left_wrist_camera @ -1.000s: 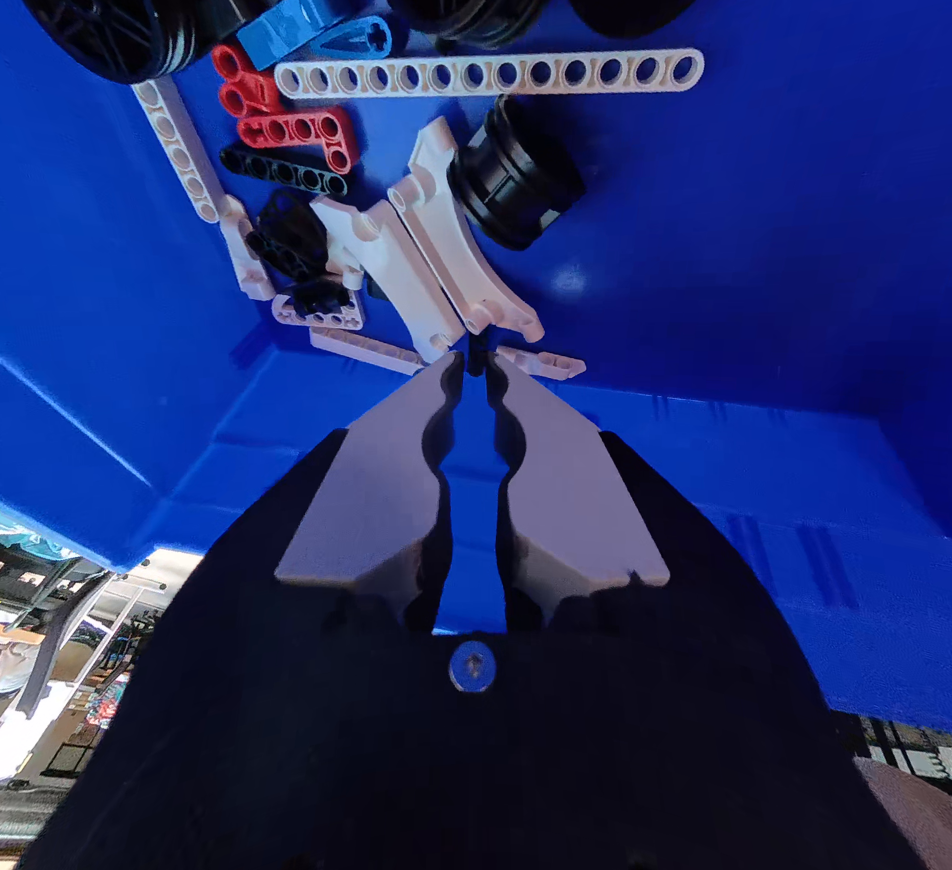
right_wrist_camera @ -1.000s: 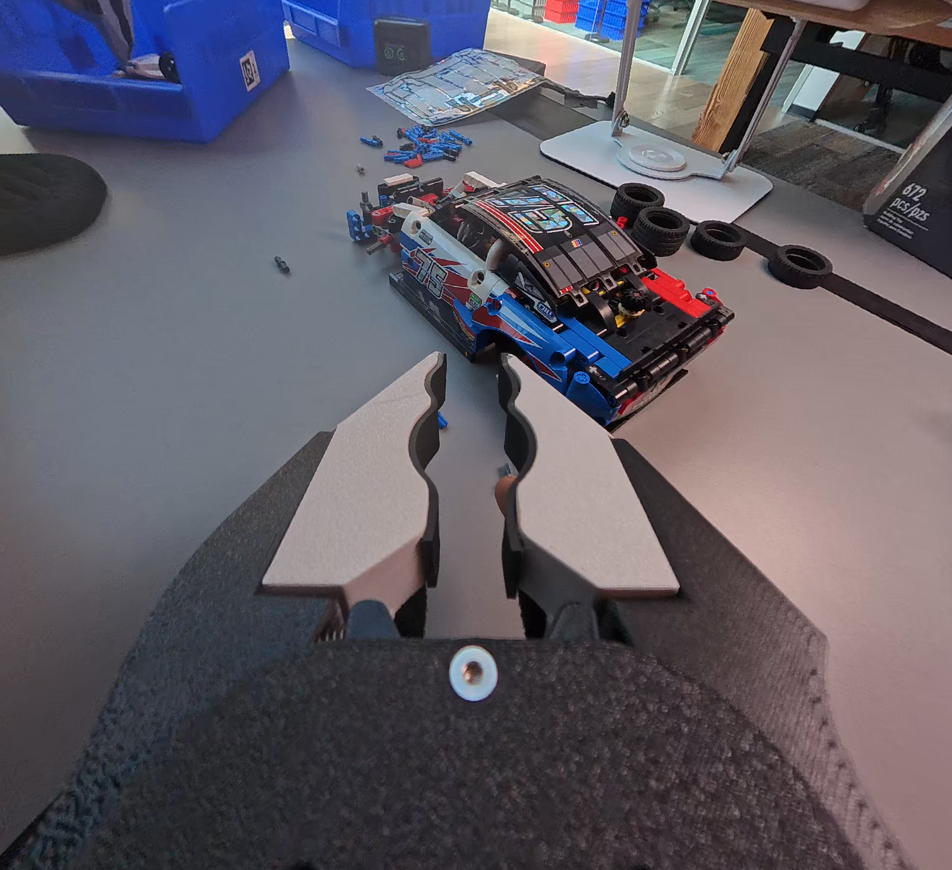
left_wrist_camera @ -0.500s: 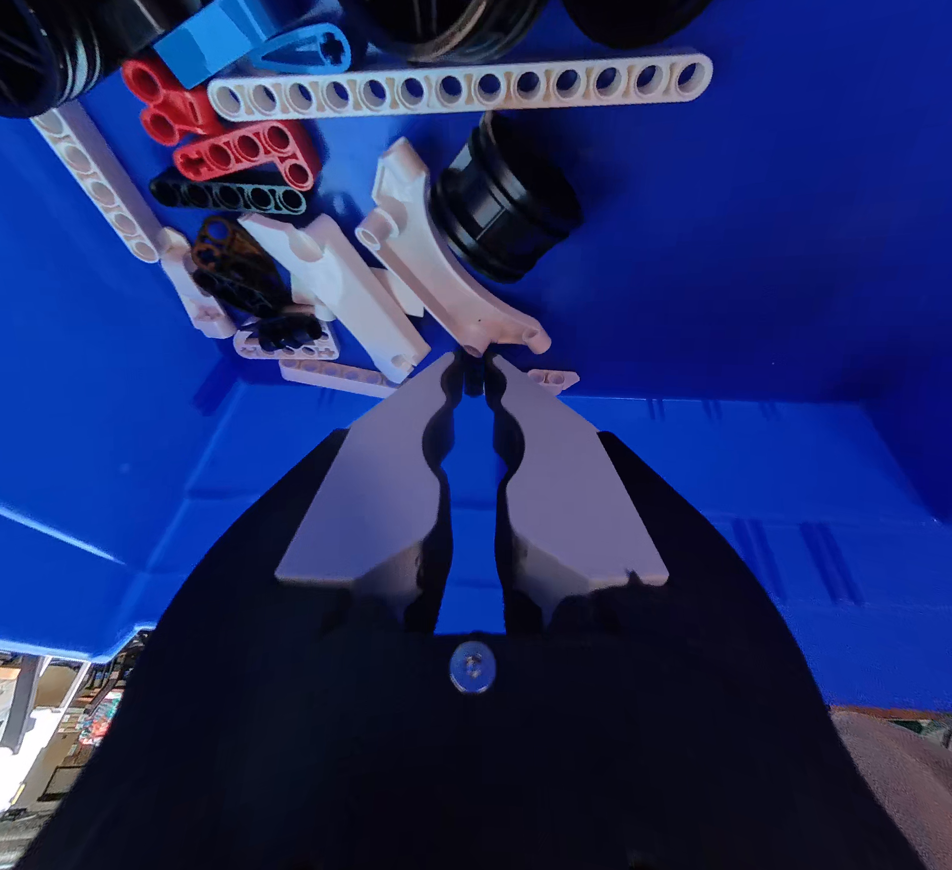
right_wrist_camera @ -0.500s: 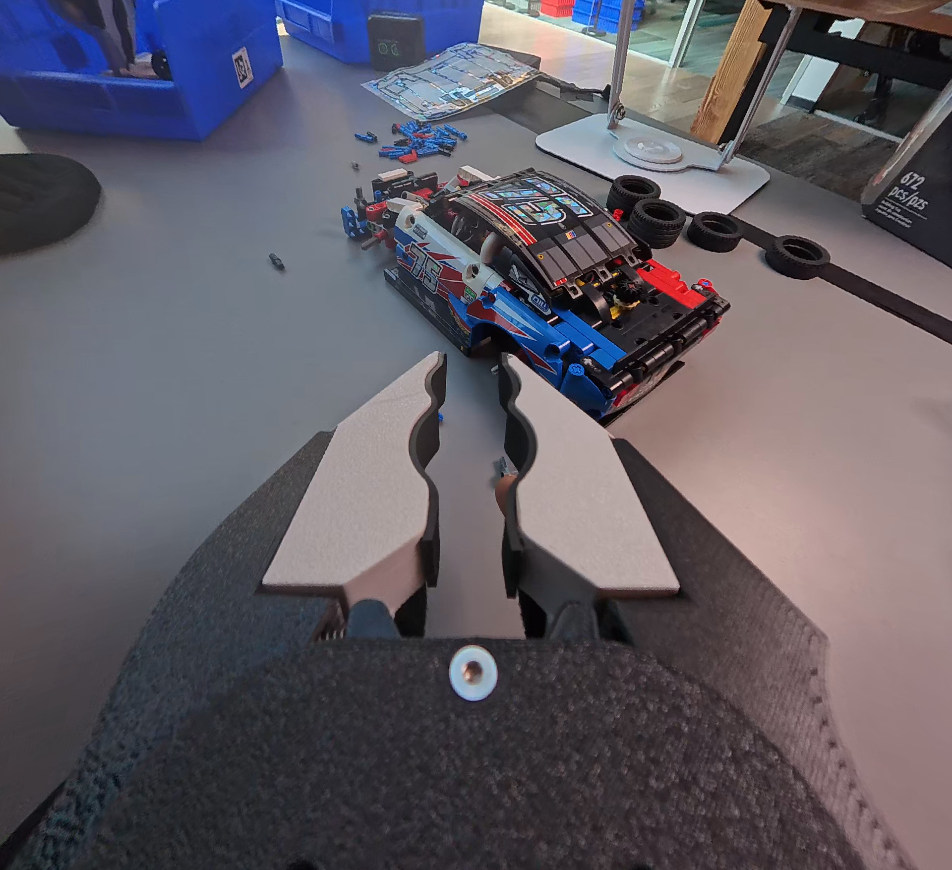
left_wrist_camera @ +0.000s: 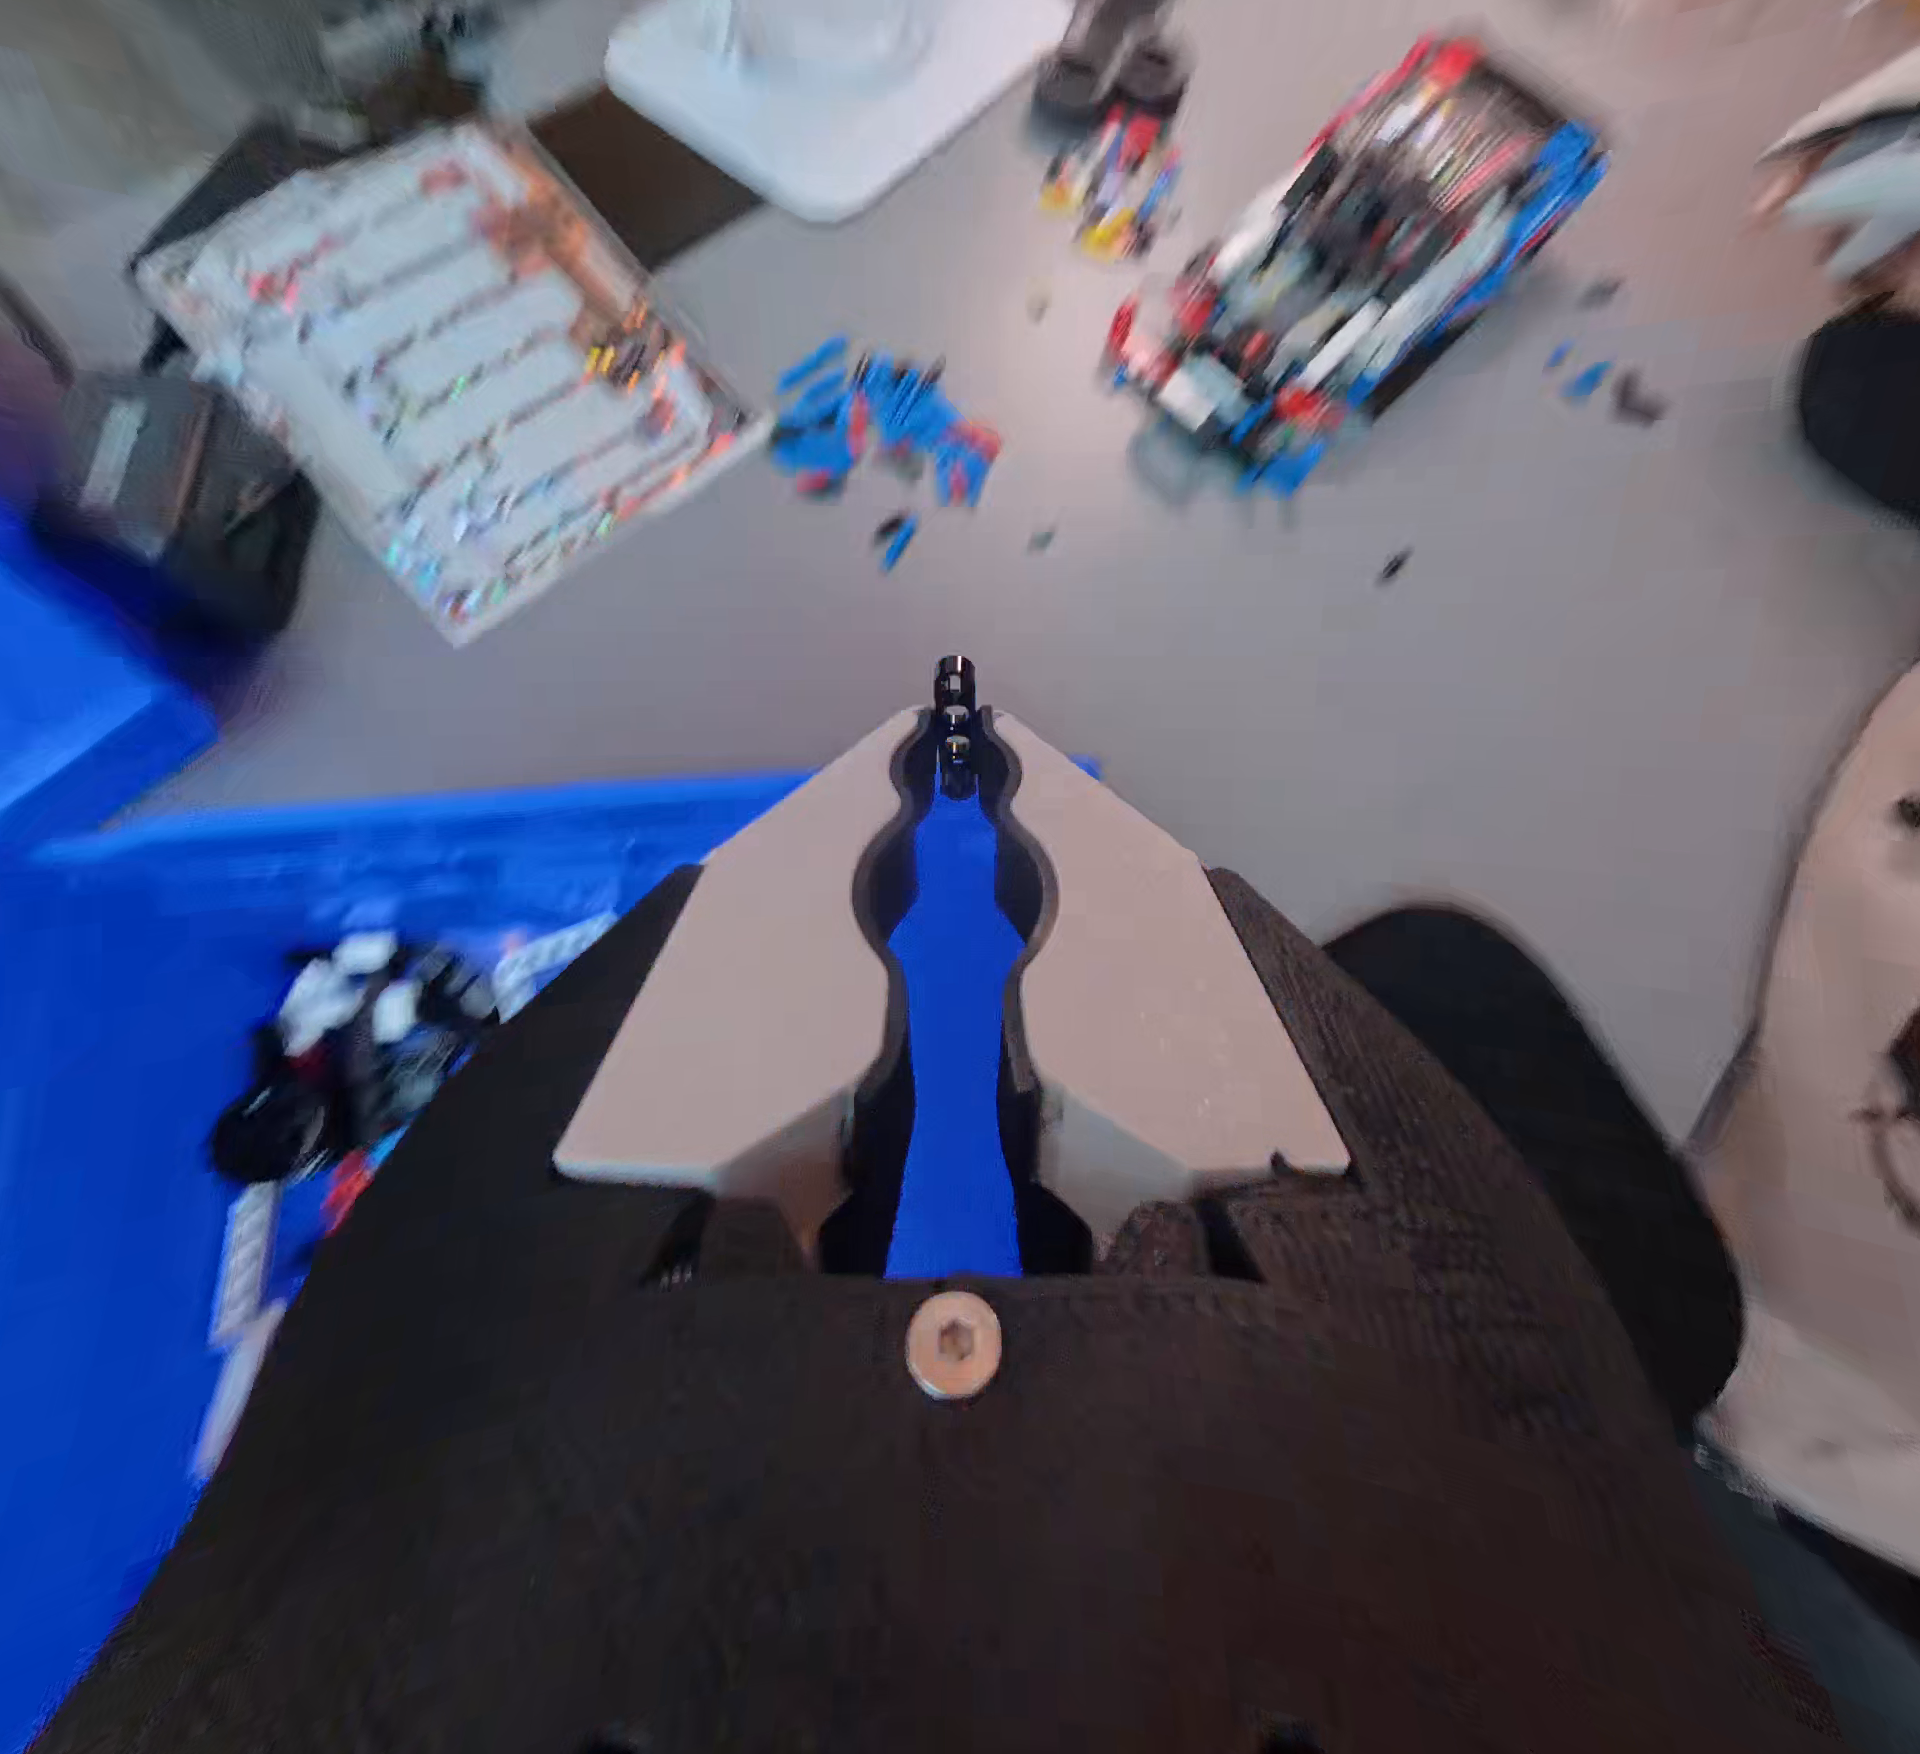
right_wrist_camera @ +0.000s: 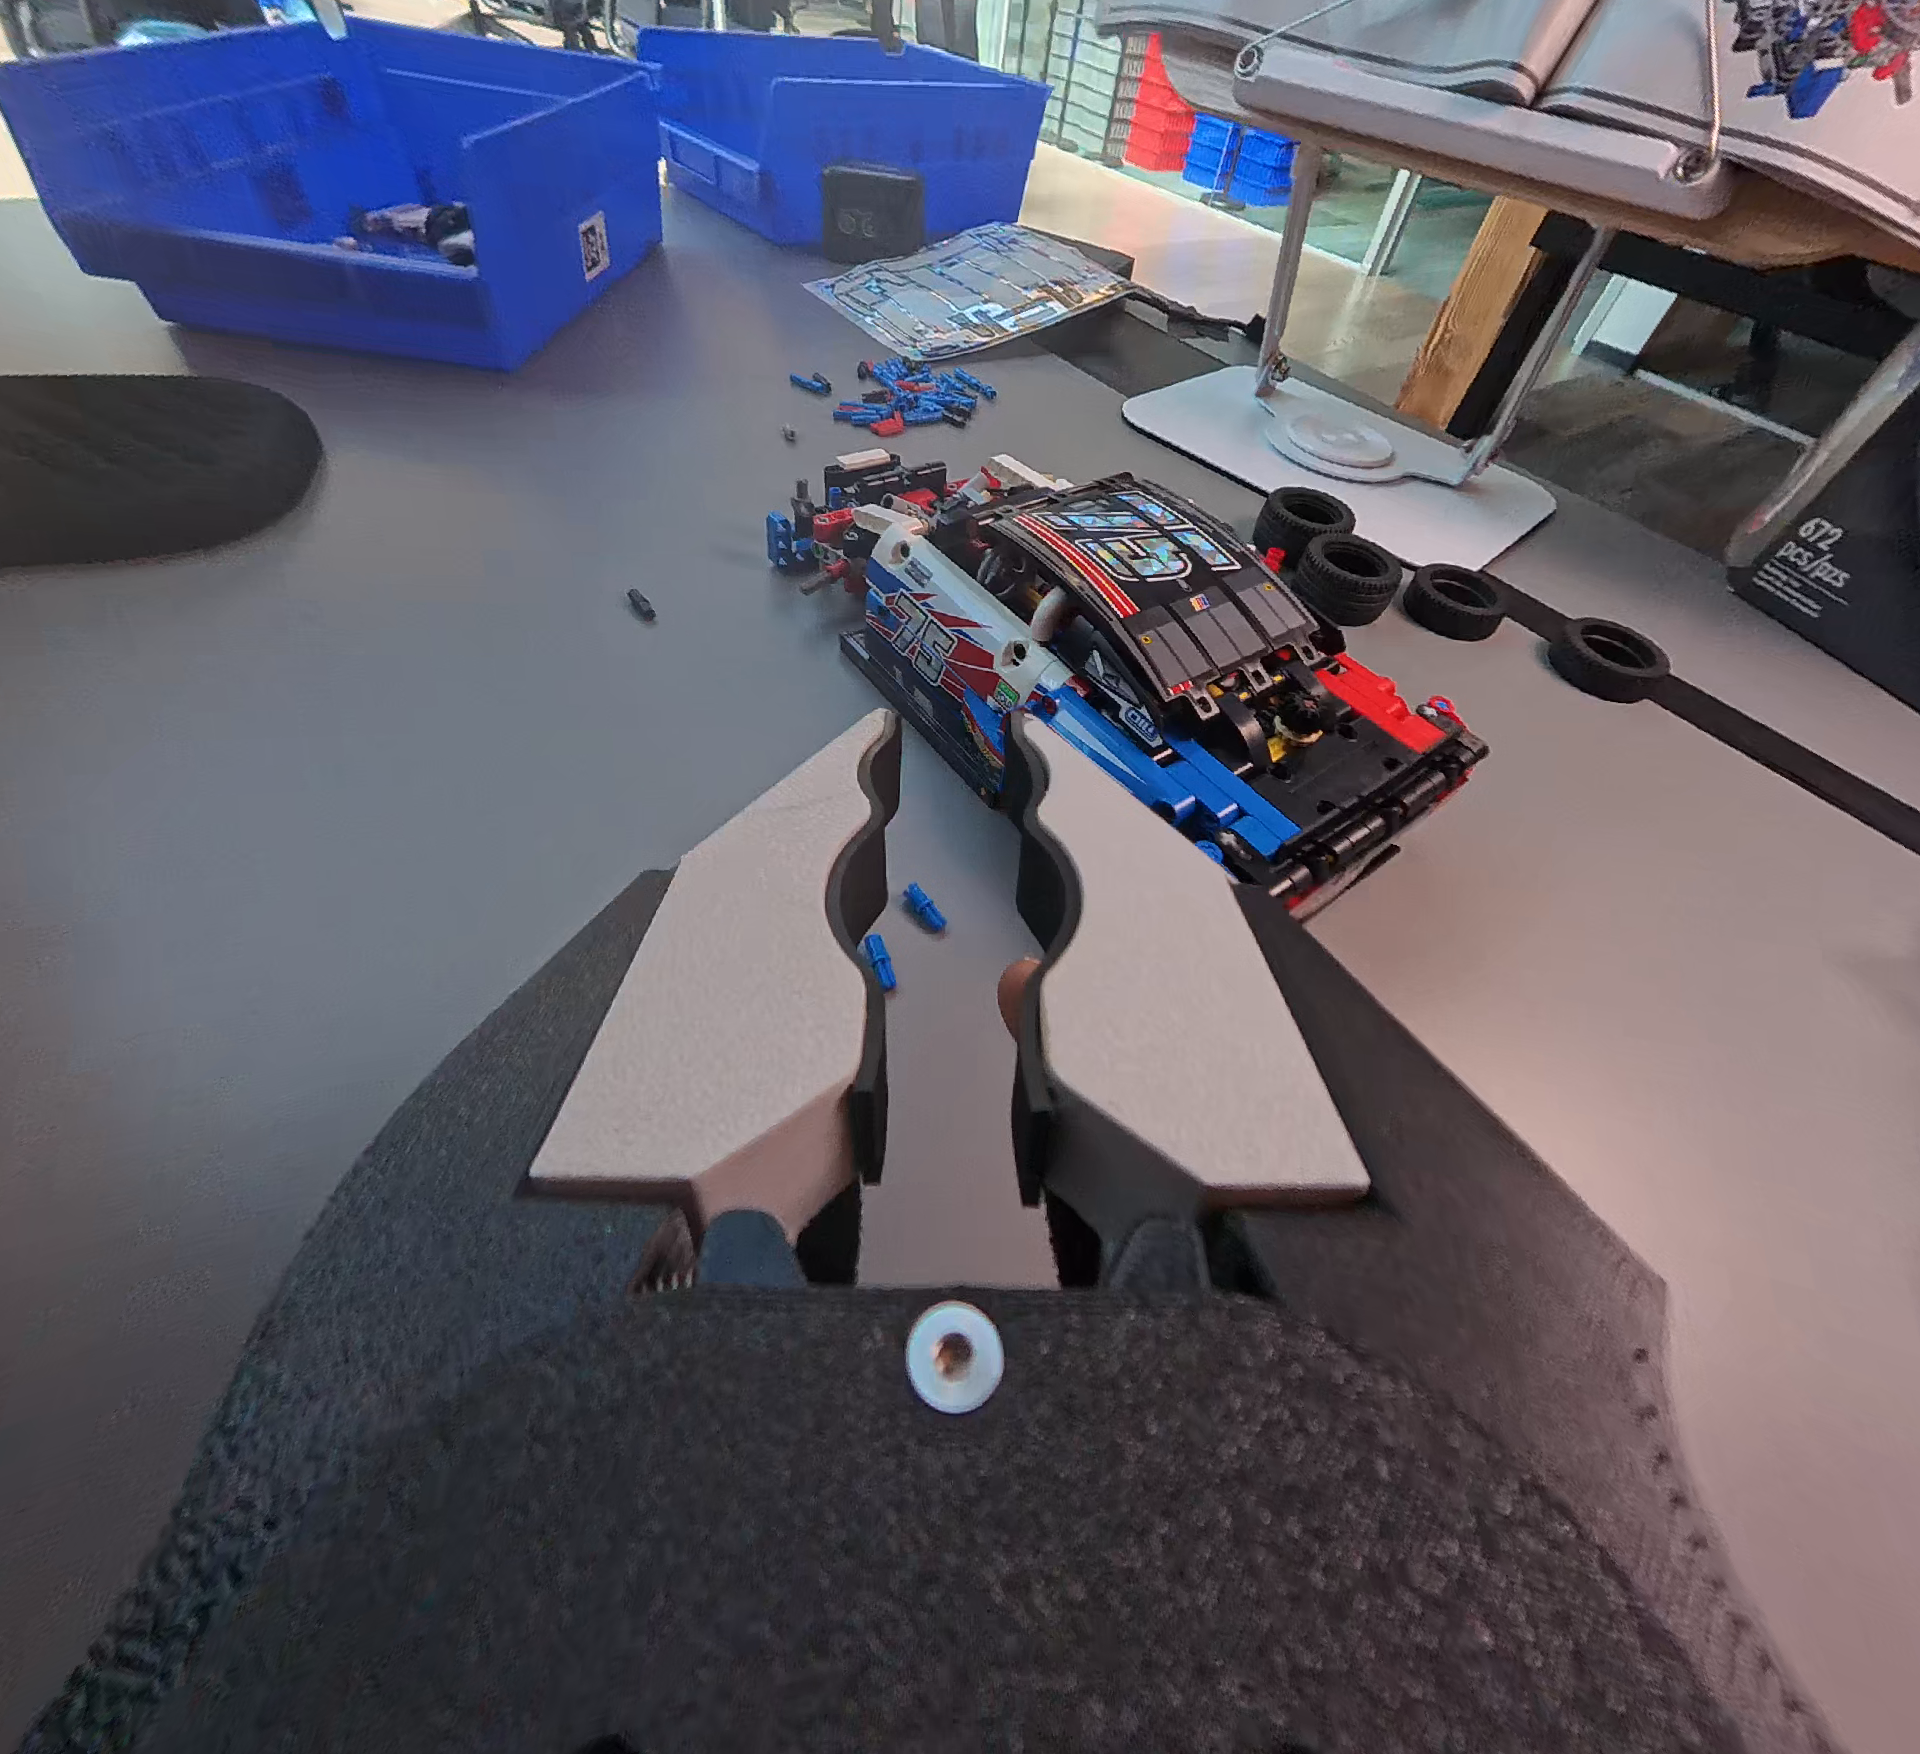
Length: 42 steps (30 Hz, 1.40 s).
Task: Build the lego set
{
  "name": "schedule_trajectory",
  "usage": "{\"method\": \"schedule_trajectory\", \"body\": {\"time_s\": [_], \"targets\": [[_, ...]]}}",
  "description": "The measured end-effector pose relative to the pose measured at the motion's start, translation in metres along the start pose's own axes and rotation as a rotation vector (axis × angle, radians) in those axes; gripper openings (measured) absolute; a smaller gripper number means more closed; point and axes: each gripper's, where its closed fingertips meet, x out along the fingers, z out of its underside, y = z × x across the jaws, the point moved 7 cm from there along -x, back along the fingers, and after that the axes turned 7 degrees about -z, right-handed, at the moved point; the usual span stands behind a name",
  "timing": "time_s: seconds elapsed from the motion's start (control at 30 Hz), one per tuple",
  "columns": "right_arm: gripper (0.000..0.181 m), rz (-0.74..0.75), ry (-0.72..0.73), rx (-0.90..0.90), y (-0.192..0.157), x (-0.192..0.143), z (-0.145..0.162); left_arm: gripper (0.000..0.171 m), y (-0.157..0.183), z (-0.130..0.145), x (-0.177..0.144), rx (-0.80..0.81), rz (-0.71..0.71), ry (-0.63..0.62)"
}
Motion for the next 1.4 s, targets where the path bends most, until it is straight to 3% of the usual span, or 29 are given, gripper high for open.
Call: {"method": "schedule_trajectory", "body": {"time_s": [0.07, 0.17, 0.37, 0.47, 0.57, 0.83, 0.97, 1.03, 1.13, 1.33, 1.4], "targets": [[0.016, -0.029, 0.011, -0.028, -0.008, 0.006, -0.006, 0.005, 0.044, -0.028, 0.012, -0.061, 0.138, 0.236], [0.013, -0.078, 0.075, -0.081, -0.021, 0.018, -0.026, 0.005, 0.112, -0.054, 0.044, -0.143, 0.367, 0.444], [0.014, -0.136, 0.160, -0.264, -0.045, 0.055, -0.086, 0.006, 0.208, -0.080, 0.142, -0.421, 0.717, 0.557], [0.018, -0.045, 0.149, -0.303, -0.041, 0.075, -0.090, 0.006, 0.221, -0.074, 0.176, -0.573, 0.802, 0.580], [0.019, 0.038, 0.130, -0.336, -0.041, 0.088, -0.074, 0.005, 0.222, -0.058, 0.190, -0.692, 0.848, 0.564], [0.018, 0.085, 0.090, -0.418, -0.055, 0.114, -0.054, 0.005, 0.228, -0.036, 0.203, -0.754, 0.885, 0.509], [0.007, 0.120, 0.087, -0.455, -0.054, 0.114, -0.052, 0.006, 0.230, -0.036, 0.201, -0.736, 0.894, 0.501], [0.005, 0.099, 0.095, -0.450, -0.054, 0.111, -0.053, 0.007, 0.230, -0.036, 0.198, -0.705, 0.889, 0.497], [0.005, -0.036, 0.120, -0.270, -0.050, 0.104, -0.050, 0.021, 0.223, -0.040, 0.189, -0.557, 0.791, 0.556], [0.005, -0.479, 0.228, 0.416, -0.039, 0.090, -0.042, 0.023, 0.238, -0.035, 0.178, 0.137, 0.534, 0.555], [0.005, -0.612, 0.264, 0.600, -0.036, 0.087, -0.042, 0.022, 0.245, -0.032, 0.177, 0.287, 0.422, 0.573]]}}
